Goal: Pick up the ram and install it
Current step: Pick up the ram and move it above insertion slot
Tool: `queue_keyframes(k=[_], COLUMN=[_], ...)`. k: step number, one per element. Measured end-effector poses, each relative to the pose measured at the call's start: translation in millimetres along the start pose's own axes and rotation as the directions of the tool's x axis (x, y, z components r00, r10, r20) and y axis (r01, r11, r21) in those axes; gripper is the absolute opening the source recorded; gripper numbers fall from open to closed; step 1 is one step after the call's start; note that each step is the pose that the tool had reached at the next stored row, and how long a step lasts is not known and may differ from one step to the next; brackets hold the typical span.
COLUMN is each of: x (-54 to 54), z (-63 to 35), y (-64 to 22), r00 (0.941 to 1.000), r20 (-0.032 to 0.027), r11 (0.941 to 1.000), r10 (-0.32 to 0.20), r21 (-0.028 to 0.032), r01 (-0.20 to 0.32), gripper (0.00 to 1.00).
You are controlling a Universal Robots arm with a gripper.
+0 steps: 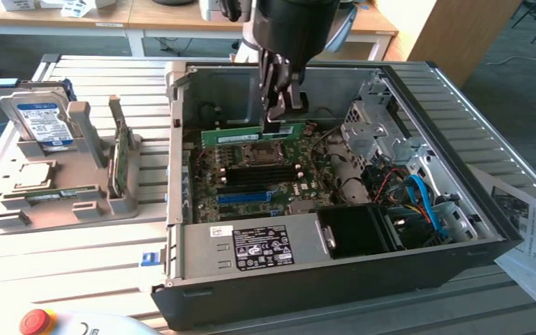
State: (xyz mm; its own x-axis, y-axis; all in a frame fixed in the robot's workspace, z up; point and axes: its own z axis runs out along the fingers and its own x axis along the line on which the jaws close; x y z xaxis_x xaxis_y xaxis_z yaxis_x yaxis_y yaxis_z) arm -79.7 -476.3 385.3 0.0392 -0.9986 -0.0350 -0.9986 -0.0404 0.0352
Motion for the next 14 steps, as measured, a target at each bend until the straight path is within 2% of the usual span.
queue_keyframes(k=[4,14], x=[1.3,1.4], z=[-0.2,-0.2], y=[-5.0,-6.2], r00=[1.0000,1.0000], r20=[0.0001,0.0001], r11=[1.0000,1.0000], r10=[0.000,0.003], r21=[0.0000,0.0001], r01=[0.000,-0.003], gripper=[0.12,0.12])
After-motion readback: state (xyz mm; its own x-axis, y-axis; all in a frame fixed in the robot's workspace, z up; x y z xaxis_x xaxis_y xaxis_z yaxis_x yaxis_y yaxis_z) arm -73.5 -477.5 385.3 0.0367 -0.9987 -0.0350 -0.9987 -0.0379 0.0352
